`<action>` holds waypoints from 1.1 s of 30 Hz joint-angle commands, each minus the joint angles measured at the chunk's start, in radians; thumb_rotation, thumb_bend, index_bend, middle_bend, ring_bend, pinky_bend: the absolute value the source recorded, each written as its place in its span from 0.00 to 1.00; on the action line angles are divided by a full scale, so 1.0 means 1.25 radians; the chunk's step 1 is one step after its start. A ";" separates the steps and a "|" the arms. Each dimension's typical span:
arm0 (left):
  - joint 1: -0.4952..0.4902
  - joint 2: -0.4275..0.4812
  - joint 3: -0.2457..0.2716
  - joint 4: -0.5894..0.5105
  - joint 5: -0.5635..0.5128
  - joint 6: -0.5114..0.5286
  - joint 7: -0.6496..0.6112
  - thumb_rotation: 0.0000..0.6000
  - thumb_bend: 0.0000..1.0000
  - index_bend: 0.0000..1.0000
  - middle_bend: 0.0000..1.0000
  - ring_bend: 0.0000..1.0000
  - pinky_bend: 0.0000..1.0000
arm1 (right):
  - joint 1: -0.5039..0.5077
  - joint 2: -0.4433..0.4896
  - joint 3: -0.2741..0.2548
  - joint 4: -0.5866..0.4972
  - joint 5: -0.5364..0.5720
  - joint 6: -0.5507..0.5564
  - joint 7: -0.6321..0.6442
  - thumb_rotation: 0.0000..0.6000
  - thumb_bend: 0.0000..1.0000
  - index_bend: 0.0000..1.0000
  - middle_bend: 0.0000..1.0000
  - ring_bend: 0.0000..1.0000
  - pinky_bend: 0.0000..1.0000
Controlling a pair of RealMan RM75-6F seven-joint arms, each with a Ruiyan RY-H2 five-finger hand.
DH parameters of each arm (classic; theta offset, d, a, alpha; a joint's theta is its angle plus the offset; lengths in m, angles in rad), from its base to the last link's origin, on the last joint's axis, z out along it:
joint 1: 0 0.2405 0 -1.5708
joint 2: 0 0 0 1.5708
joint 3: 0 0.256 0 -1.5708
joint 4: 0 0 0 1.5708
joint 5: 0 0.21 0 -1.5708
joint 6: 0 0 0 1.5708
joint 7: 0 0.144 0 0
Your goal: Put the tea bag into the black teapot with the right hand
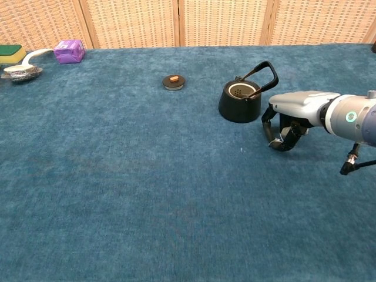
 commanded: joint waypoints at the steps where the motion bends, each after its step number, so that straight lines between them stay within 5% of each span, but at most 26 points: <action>1: 0.000 -0.001 0.000 0.000 0.001 0.000 0.001 1.00 0.27 0.12 0.21 0.09 0.15 | 0.002 0.003 0.001 -0.004 0.004 0.001 0.000 1.00 0.47 0.55 1.00 1.00 1.00; 17: 0.001 0.000 0.001 0.000 0.000 0.000 0.002 1.00 0.27 0.12 0.21 0.08 0.15 | 0.001 0.010 0.003 -0.008 0.003 -0.001 0.025 1.00 0.46 0.64 1.00 1.00 1.00; 33: 0.004 0.001 0.005 -0.012 0.017 0.012 0.004 1.00 0.26 0.12 0.21 0.08 0.15 | -0.050 0.125 0.025 -0.147 -0.085 0.087 0.086 1.00 0.47 0.65 1.00 1.00 1.00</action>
